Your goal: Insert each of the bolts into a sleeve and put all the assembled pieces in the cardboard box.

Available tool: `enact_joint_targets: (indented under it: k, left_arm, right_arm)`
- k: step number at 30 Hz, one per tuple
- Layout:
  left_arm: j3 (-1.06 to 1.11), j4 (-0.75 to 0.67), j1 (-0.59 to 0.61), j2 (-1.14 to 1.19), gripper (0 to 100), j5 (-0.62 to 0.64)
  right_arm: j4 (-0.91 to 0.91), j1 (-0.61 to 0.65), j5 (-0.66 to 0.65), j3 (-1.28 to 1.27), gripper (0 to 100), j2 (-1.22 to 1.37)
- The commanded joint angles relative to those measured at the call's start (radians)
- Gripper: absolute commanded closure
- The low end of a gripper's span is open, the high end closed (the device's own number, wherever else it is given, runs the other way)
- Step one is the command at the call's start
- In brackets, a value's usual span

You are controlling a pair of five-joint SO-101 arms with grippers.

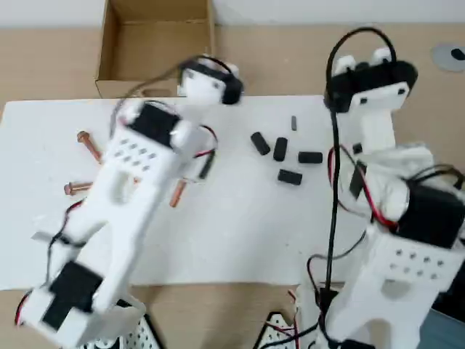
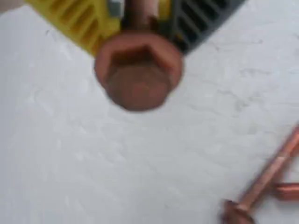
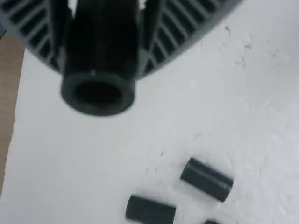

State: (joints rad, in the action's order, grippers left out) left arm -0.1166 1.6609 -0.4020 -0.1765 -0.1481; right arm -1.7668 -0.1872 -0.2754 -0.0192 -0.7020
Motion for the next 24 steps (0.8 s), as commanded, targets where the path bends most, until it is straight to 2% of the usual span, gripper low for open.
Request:
enact_joint_targets:
  k: [1,6,11,16,19,24]
  left_arm:
    - [0.023,-0.057,0.037,-0.174,100,0.038]
    - [0.265,-0.199,0.104,-0.386,100,0.089]
    - [0.575,-0.396,0.186,-0.628,100,0.129]
    - [0.845,-0.578,0.23,-0.877,100,0.195]
    - [0.977,-0.664,0.245,-1.02,100,0.247]
    - [1.154,-0.776,0.244,-1.236,100,0.278]
  right_arm:
    - [0.006,0.001,0.011,-0.107,98.9,-0.097]
    - [0.107,0.007,0.164,-0.274,98.9,-0.249]
    - [0.242,0.002,0.233,-0.46,98.9,-0.383]
    - [0.371,0.008,0.356,-0.636,98.9,-0.506]
    - [0.445,0.015,0.402,-0.748,98.9,-0.584]
    - [0.506,0.102,0.414,-0.92,98.9,-0.72]
